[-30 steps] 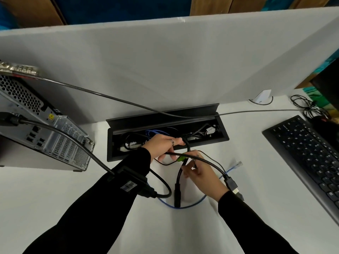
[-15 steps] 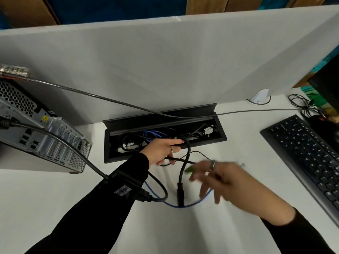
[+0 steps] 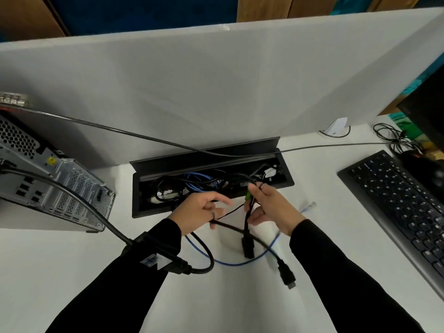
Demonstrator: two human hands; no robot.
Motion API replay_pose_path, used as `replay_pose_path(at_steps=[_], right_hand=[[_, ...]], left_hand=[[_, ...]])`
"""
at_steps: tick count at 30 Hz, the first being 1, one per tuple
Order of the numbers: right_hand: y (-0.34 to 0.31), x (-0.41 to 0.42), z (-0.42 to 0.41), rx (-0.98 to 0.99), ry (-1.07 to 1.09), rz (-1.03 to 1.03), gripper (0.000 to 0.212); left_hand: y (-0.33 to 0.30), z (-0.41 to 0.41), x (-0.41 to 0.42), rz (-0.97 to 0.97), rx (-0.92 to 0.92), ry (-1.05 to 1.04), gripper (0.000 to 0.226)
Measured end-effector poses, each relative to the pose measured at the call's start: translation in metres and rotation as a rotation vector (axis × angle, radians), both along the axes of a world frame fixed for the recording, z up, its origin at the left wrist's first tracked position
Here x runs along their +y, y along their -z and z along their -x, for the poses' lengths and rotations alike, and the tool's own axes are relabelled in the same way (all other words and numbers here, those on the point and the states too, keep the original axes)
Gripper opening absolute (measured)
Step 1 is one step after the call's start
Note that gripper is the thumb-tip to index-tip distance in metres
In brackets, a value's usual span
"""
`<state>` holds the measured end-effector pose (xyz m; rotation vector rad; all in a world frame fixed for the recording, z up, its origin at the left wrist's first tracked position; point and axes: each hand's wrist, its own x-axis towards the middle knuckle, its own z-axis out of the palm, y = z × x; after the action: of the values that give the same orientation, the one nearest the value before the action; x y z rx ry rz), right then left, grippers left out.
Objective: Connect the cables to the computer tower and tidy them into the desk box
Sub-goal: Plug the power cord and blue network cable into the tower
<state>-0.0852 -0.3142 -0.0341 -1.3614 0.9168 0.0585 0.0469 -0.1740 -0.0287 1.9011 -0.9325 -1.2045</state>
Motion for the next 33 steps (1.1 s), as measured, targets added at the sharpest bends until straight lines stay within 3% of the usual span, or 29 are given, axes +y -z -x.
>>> replay_pose_path(at_steps=[6, 11, 14, 19, 24, 28, 33], right_hand=[[0.004, -0.016, -0.014, -0.036, 0.242, -0.089, 0.026], [-0.001, -0.017, -0.029, -0.160, 0.503, -0.498, 0.027], [-0.007, -0.016, -0.033, -0.246, 0.620, -0.736, 0.028], [-0.015, -0.015, -0.029, -0.320, 0.752, -0.998, 0.026], [-0.012, -0.008, -0.019, -0.318, 0.828, -1.113, 0.030], [-0.007, -0.005, -0.015, -0.292, 0.857, -1.121, 0.027], [-0.002, -0.003, -0.014, -0.303, 0.861, -1.188, 0.022]], left_hand=[[0.020, 0.006, 0.025, -0.026, -0.212, 0.121, 0.009], [0.025, 0.008, 0.029, 0.052, -0.245, 0.020, 0.011], [0.023, 0.011, 0.028, 0.091, -0.266, -0.004, 0.023], [0.006, 0.016, 0.025, 0.204, -0.252, -0.041, 0.032], [-0.013, 0.030, 0.021, 0.479, -0.306, -0.132, 0.050], [-0.026, 0.034, 0.011, 0.644, -0.399, -0.205, 0.039], [-0.031, 0.034, 0.007, 0.681, -0.440, -0.196, 0.029]])
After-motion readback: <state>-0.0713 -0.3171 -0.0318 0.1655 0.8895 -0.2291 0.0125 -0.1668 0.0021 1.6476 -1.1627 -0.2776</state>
